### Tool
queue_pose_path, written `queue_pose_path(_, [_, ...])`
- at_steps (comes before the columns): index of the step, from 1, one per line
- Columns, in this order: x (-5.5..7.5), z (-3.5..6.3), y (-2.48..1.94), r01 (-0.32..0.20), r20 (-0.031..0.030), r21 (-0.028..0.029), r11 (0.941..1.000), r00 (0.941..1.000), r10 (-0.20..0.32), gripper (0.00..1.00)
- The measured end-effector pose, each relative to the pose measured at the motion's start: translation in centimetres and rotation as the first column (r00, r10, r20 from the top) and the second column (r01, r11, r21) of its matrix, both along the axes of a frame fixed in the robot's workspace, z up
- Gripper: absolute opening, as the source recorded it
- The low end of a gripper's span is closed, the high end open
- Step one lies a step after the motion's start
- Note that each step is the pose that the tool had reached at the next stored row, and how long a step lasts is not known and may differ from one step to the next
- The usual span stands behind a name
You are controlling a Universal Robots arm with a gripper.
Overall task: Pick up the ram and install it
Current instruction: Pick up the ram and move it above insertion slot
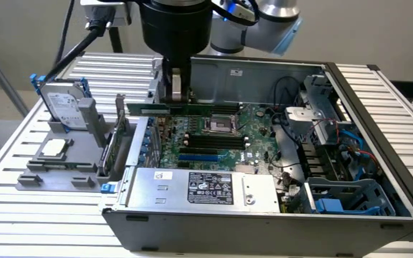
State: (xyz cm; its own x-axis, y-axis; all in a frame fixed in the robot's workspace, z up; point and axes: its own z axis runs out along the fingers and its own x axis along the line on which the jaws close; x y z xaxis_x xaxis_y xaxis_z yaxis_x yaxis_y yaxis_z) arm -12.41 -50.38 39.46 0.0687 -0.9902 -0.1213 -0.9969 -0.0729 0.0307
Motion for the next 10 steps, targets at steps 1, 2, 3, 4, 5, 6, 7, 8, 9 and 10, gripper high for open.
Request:
queue_pose_path(1, [0.4, 0.0, 0.0, 0.0, 0.0001, 0.0, 1.0, 1.0, 0.0, 0.14])
queue_pose_path(2, [0.9, -0.01, 0.0, 0.0, 0.0, 0.0, 1.0, 1.0, 0.0, 0.14])
queue_pose_path(3, [1.4, -0.01, 0.01, 0.0, 0.0, 0.0, 1.0, 1.0, 0.0, 0.14])
queue_pose_path(4, [1.8, -0.02, 0.03, 0.0, 0.0, -0.0001, 1.0, 1.0, 0.0, 0.14])
queue_pose_path(5, [2.3, -0.05, 0.09, 0.0, 0.0001, 0.0001, 1.0, 1.0, 0.0, 0.14])
queue_pose_path(6, [2.7, -0.09, 0.18, 0.0, 0.0001, 0.0001, 1.0, 1.0, 0.0, 0.14])
queue_pose_path(7, [3.2, -0.12, 0.32, 0.0, 0.0001, 0.0, 1.0, 1.0, 0.0, 0.14])
queue_pose_path(8, [3.6, -0.16, 0.52, 0.0, 0.0, -0.0001, 1.0, 1.0, 0.0, 0.14])
queue_pose_path(9, [3.9, -0.2, 0.77, 0.0, 0.0001, -0.0006, 1.0, 1.0, 0.0, 0.14])
queue_pose_path(10, [4.2, -0.25, 1.07, 0.0, 0.0, -0.0015, 1.0, 1.0, 0.0, 0.14])
